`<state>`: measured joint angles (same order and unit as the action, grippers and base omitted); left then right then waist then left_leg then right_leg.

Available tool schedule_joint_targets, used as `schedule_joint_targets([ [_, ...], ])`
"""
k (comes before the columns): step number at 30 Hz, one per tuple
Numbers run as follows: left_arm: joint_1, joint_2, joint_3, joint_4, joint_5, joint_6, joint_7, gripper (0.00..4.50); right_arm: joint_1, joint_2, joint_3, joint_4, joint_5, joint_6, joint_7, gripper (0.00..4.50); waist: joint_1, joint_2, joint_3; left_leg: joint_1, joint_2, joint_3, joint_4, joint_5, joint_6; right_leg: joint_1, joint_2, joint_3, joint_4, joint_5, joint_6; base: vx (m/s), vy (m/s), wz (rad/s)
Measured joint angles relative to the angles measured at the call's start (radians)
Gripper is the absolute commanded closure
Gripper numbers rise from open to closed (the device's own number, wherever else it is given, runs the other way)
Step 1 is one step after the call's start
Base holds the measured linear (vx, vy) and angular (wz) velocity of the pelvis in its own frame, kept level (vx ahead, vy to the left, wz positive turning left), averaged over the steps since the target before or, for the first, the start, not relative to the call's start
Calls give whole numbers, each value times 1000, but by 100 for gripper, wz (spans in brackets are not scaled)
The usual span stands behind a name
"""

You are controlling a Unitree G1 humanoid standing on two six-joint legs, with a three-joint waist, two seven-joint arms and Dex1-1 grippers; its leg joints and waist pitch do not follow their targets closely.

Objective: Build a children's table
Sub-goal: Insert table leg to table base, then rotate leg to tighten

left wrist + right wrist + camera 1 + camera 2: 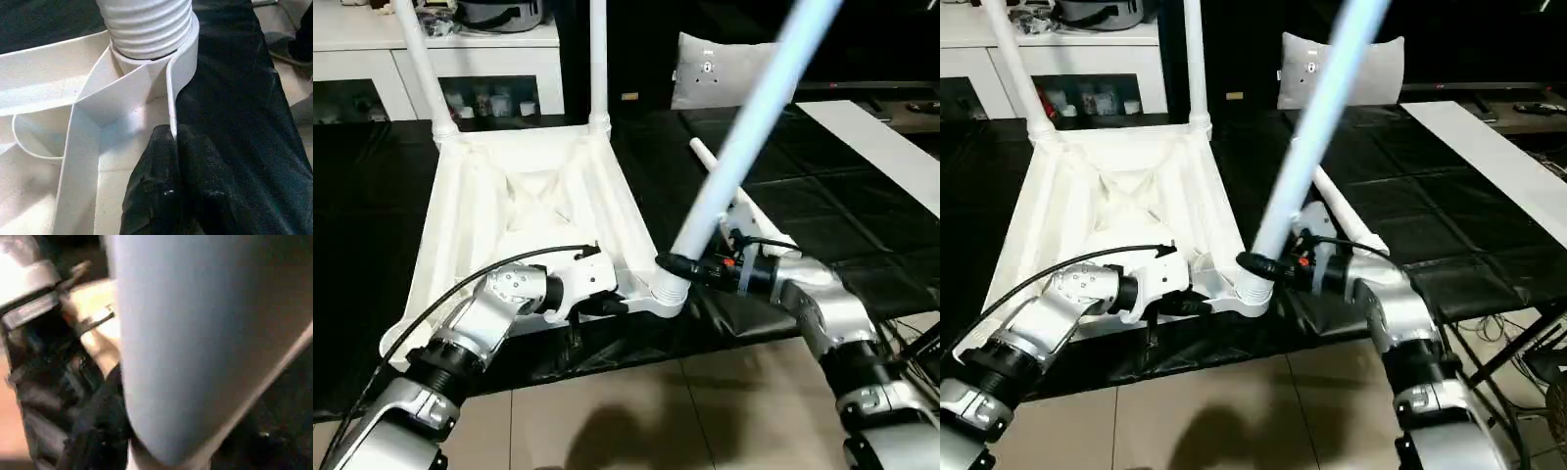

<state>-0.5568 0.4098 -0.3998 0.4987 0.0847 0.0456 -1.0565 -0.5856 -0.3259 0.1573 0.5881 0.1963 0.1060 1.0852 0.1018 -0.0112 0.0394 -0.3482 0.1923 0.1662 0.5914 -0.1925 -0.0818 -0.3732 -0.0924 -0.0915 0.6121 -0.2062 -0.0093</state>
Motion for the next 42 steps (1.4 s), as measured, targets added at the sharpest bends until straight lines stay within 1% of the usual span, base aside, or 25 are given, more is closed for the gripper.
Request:
schedule_joint_targets([
  [1,-5,0,-3,7,0,-3,-3,450,-10,-1,17,2,-19,-3,2,264,0,-1,-1,0,0,0,0,0,0,0,0,0,0,0,0,0,0,0],
  [2,-6,0,-4,10,1,-7,-3,450,-17,-1,22,5,-30,-3,4,264,0,-2,-1,1,0,0,-1,0,0,0,0,0,-1,0,0,0,0,0],
  [7,-40,0,-12,58,2,-24,-21,450,-36,-4,38,14,-40,-2,17,264,-5,-2,-1,1,0,0,-2,0,0,0,0,0,-1,0,0,0,0,0],
  [13,-69,2,-12,105,9,-50,-43,450,-33,-4,46,11,-40,-1,24,264,-7,-1,-1,1,0,0,-7,0,0,-1,0,-1,-1,0,0,0,0,0],
  [17,-73,7,-11,107,-1,-42,-58,450,-24,-2,44,-10,-38,18,26,264,-8,-1,-1,0,0,1,-10,0,0,0,0,-1,-1,0,0,0,0,0],
  [19,-68,10,-7,93,-6,-16,-65,450,-10,3,37,-37,-34,45,6,264,-8,-2,-1,0,0,1,-12,0,0,0,0,-1,-2,0,0,0,0,0],
  [21,-44,15,9,53,-11,29,-56,450,2,21,33,-67,-34,74,-42,264,-13,-2,-2,1,0,2,-13,0,0,0,0,0,-2,0,0,0,0,0],
  [24,-16,12,32,7,-12,88,-24,450,19,49,23,-101,-34,102,-120,264,-17,-1,-2,4,0,2,-14,0,0,0,1,0,-2,-1,1,0,0,0],
  [25,6,-2,49,-27,-11,132,17,450,20,70,12,-108,-39,126,-174,264,-20,-1,-2,7,0,2,-15,0,0,0,0,0,-2,-1,2,0,0,0],
  [26,16,-13,60,-44,-8,161,51,450,22,85,3,-111,-43,137,-221,264,-25,0,-1,9,0,2,-14,0,0,0,0,0,-2,-1,2,0,0,0],
  [27,35,-41,76,-80,-7,218,103,450,20,111,-10,-115,-52,158,-290,264,-32,-1,-1,11,-1,2,-15,0,0,0,0,0,-4,-1,2,0,0,0],
  [29,53,-84,94,-125,-1,302,176,450,11,142,-28,-113,-71,185,-386,264,-47,-1,0,10,-1,2,-15,0,0,-2,0,0,-6,-1,2,0,0,0],
  [30,67,-124,111,-159,2,365,231,450,-6,168,-47,-97,-76,207,-450,264,-57,-2,0,9,-1,2,-15,0,0,-3,0,0,-9,-1,2,0,0,0],
  [32,77,-173,119,-196,13,432,306,450,-33,196,-75,-67,-81,224,-528,264,-69,-5,0,2,-1,2,-16,0,0,-6,0,-1,-12,-1,2,0,0,0],
  [33,77,-200,117,-210,27,457,338,450,-54,209,-86,-43,-81,230,-565,264,-74,-9,0,-2,-1,2,-16,0,0,-9,1,-1,-14,-1,2,0,0,0],
  [35,75,-231,109,-215,51,479,382,450,-91,228,-94,6,-81,232,-613,264,-76,-13,0,-3,0,2,-16,0,0,-10,1,-2,-15,-1,2,0,0,0],
  [37,75,-237,109,-226,55,496,401,450,-108,243,-100,28,-81,233,-645,264,-76,-17,-2,-2,0,2,-16,0,0,-10,2,-2,-14,0,2,0,0,0],
  [41,77,-211,101,-252,71,507,408,450,-144,264,-104,65,-82,239,-662,264,-79,-27,-4,-1,1,3,-20,0,0,-11,3,-2,-14,3,1,0,0,0],
  [42,83,-194,97,-274,75,517,410,450,-161,272,-103,85,-87,239,-661,264,-83,-29,-4,-1,1,3,-22,0,0,-12,3,-2,-14,4,-1,0,0,0],
])
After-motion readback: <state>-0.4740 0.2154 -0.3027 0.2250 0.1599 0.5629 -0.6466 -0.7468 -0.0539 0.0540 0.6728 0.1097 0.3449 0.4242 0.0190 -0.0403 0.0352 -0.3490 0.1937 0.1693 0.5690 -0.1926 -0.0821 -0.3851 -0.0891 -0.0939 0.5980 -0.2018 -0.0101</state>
